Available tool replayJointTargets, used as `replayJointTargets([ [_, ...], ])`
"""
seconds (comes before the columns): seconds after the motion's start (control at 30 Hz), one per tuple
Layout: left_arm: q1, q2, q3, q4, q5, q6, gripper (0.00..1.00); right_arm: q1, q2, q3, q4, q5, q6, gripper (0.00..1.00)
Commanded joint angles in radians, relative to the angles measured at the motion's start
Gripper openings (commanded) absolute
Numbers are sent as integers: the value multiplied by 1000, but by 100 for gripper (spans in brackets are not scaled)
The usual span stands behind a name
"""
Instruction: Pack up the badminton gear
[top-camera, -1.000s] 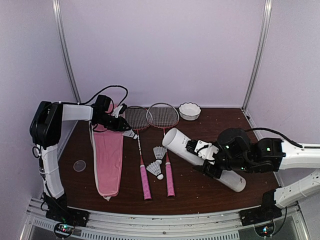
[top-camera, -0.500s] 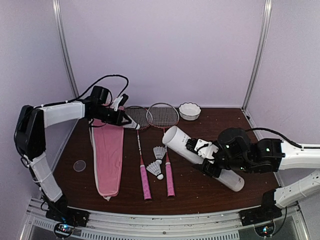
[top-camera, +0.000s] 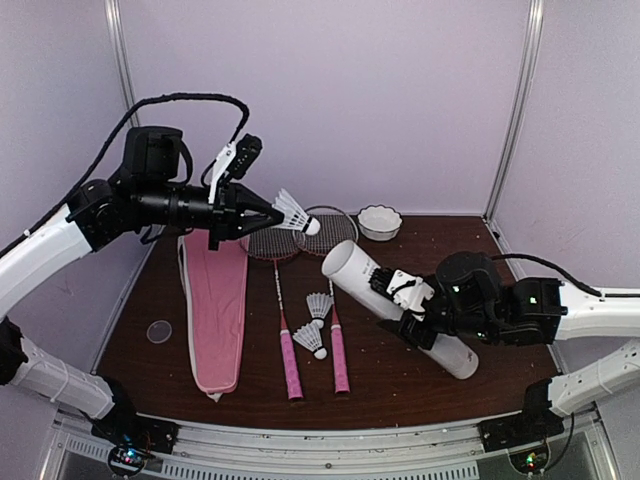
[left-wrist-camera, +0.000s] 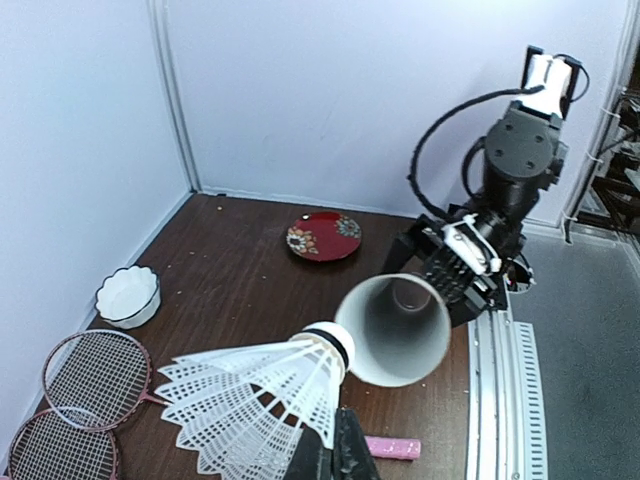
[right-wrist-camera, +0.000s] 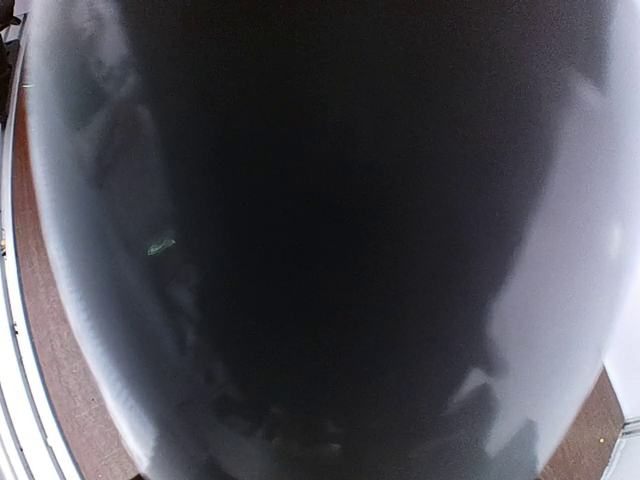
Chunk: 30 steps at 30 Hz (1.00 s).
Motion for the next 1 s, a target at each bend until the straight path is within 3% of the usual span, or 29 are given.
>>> replayJointTargets([
  [0.0, -69, 3, 50, -92, -26, 79, 0, -6, 12, -4, 60, 20, 6, 35],
  [0.4, -230, 125, 144, -164, -107, 128, 3, -6, 25, 16, 68, -10, 13, 35],
  [0.47, -238, 138, 156, -175, -103, 134, 15, -6, 23, 14, 69, -11, 12, 35],
  [0.63, -239, 127, 150, -207, -49, 167, 57, -6, 13, 6, 67, -13, 5, 35],
  [0.77, -239, 127, 136, -211, -29, 184, 67, -6, 10, 4, 67, -26, -1, 35],
  [0.97, -241, 159, 149, -211, -38, 201, 70, -5, 9, 8, 68, -40, -3, 34],
])
